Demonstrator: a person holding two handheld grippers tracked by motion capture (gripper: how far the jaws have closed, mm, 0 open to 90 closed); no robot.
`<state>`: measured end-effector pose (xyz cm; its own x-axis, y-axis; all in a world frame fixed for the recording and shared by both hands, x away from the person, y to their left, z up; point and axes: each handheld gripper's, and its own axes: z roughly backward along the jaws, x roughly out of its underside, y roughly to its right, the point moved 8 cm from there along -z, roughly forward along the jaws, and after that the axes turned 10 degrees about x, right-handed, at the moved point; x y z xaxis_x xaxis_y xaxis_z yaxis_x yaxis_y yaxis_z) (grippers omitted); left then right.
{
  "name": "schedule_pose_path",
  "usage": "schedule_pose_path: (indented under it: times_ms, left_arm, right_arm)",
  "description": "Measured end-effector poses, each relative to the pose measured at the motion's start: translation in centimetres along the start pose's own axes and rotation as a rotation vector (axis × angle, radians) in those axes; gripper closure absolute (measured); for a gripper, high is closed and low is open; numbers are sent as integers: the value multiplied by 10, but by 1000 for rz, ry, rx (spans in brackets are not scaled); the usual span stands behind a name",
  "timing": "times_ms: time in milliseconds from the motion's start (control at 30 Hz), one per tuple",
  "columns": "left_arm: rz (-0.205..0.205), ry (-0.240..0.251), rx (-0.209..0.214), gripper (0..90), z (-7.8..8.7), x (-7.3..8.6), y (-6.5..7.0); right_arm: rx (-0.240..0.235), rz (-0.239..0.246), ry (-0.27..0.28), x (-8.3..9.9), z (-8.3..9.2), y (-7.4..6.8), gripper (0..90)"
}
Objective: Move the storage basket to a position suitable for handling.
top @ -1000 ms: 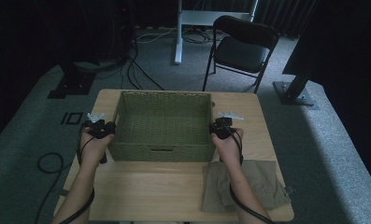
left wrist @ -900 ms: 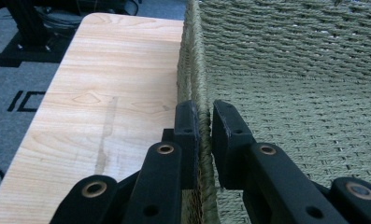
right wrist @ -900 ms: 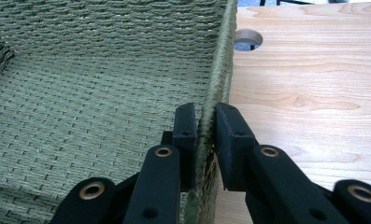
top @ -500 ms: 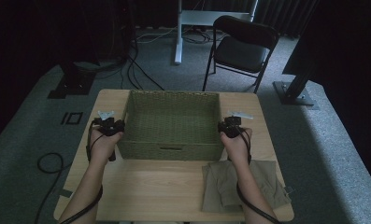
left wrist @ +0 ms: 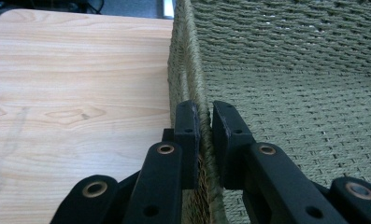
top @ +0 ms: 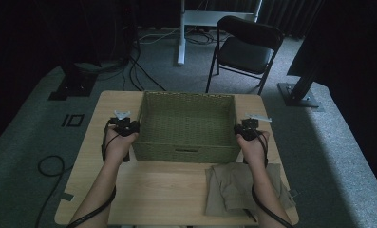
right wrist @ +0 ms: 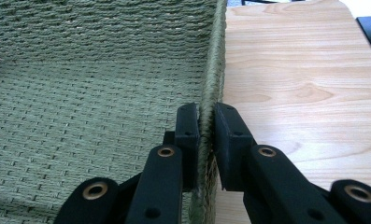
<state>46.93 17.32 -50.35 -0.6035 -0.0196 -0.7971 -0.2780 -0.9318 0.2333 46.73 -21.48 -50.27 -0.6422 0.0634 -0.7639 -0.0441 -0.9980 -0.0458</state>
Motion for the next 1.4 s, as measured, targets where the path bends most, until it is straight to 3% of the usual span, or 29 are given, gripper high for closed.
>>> schedule_pose_path:
  times_ms: [300,500,900,1400]
  left_arm:
    - [-9,-14,31,815,-7,0,20]
    - [-21,-23,25,815,-10,1,31]
    - [-23,-33,40,812,-9,6,44]
    - [-23,-46,39,808,-7,11,56]
  right_arm:
    - [11,-15,-2,0,1,24,807]
    - [26,-17,-1,0,2,35,810]
    - [22,-25,-7,1,5,47,811]
    - [17,-2,-8,3,8,60,811]
